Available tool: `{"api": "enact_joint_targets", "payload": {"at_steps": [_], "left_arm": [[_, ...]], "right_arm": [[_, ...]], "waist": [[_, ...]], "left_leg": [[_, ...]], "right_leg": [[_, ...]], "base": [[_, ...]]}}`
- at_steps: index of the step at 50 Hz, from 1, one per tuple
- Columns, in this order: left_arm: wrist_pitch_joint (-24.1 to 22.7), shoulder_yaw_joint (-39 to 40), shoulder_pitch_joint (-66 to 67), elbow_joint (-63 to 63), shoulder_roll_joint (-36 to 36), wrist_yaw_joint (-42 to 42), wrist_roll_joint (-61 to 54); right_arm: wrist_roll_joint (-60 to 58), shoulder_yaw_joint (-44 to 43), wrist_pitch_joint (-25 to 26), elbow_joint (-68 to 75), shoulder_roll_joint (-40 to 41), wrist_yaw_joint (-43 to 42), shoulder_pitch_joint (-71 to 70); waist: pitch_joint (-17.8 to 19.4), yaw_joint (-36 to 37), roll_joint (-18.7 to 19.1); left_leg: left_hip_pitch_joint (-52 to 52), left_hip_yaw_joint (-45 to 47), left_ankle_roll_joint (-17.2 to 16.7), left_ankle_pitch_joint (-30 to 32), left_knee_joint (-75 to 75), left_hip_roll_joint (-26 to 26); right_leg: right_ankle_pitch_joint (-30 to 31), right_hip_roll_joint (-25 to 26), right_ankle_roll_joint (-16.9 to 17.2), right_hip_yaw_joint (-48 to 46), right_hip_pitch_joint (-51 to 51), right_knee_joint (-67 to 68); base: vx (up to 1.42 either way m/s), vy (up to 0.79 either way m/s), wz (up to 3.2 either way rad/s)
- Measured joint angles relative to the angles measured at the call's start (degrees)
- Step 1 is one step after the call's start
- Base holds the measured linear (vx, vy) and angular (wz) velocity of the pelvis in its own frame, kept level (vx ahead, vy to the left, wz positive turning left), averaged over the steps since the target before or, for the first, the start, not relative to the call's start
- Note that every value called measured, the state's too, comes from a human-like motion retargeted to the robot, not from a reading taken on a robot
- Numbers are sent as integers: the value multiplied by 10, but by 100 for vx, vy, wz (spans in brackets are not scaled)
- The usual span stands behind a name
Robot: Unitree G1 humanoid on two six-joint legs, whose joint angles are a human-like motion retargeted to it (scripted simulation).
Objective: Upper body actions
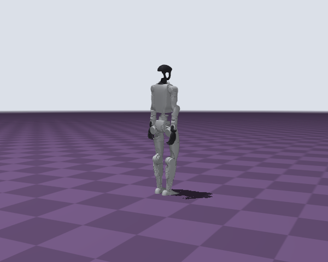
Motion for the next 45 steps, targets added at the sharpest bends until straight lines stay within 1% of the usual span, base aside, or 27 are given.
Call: {"api": "enact_joint_targets", "payload": {"at_steps": [5,10,17,22,26,28,30,35,37,38,40,42,43,45], "left_arm": [[4,7,-10,8,11,-5,-35],[3,25,-7,2,10,-3,-42],[2,5,-8,-6,4,-8,-27],[-1,-2,-6,-12,-6,-11,-21],[-2,-5,-11,-9,-9,-15,-18],[-2,-4,-14,-7,-7,-14,-13],[-2,-4,-15,-6,-5,-14,-8],[-2,0,-18,-6,8,-13,1],[-1,2,-21,-7,15,-12,0],[0,4,-25,-7,19,-12,-1],[2,7,-30,-11,25,-9,-7],[-1,9,-34,-22,29,-9,-14],[-3,7,-35,-29,30,-10,-19],[-9,2,-39,-44,26,-7,-30]], "right_arm": [[11,-14,2,0,0,-11,20],[-15,-3,-5,0,0,-8,14],[-26,4,-29,-6,7,-5,-12],[-30,8,-37,-33,14,3,-24],[-29,7,-44,-49,19,5,-30],[-28,8,-47,-49,20,4,-33],[-27,8,-47,-46,20,3,-33],[-25,6,-44,-25,17,2,-33],[-25,2,-42,-18,15,1,-32],[-24,0,-42,-15,15,1,-32],[-21,-2,-43,-11,13,1,-32],[-19,-1,-44,-7,10,2,-30],[-19,-3,-44,-4,8,3,-29],[-26,-9,-42,-3,3,5,-29]], "waist": [[11,0,-7],[4,-13,-6],[4,-10,-12],[-1,-7,-10],[-3,-16,-3],[-4,-23,0],[-6,-32,3],[-5,-45,0],[-4,-44,-3],[-1,-45,-3],[8,-42,-6],[20,-25,-20],[26,-11,-24],[44,18,-22]], "left_leg": [[14,13,13,-12,2,-8],[16,23,19,-24,5,-11],[17,23,22,-38,17,-13],[7,7,18,-43,26,-7],[-10,-35,11,-41,40,3],[-19,-62,9,-37,45,7],[-28,-95,5,-32,49,9],[-51,-185,-8,-12,55,2],[-61,-222,-17,-3,57,-2],[-66,-244,-22,2,58,-4],[-73,-284,-32,14,58,-9],[-78,-291,-41,24,56,-19],[-79,-294,-45,29,54,-21],[-81,-308,-54,37,50,-18]], "right_leg": [[13,-7,12,-6,12,-11],[16,-8,17,-1,11,-13],[18,-12,20,-2,15,-15],[10,-9,17,2,14,-7],[2,3,7,16,11,11],[6,12,3,40,9,19],[14,24,6,87,7,24],[27,47,44,255,2,31],[18,52,53,282,4,32],[9,53,51,275,6,33],[-9,48,34,225,12,27],[-6,41,20,169,25,10],[-3,42,17,158,30,5],[2,28,27,116,36,-3]], "base": [[8,-6,-23],[9,-3,-17],[0,0,0],[-1,-3,22],[-4,-10,88],[-7,-12,121],[-8,-14,145],[-13,-17,164],[-18,-21,175],[-21,-22,190],[-23,-21,191],[-21,-20,167],[-20,-18,155],[-20,-14,157]]}}
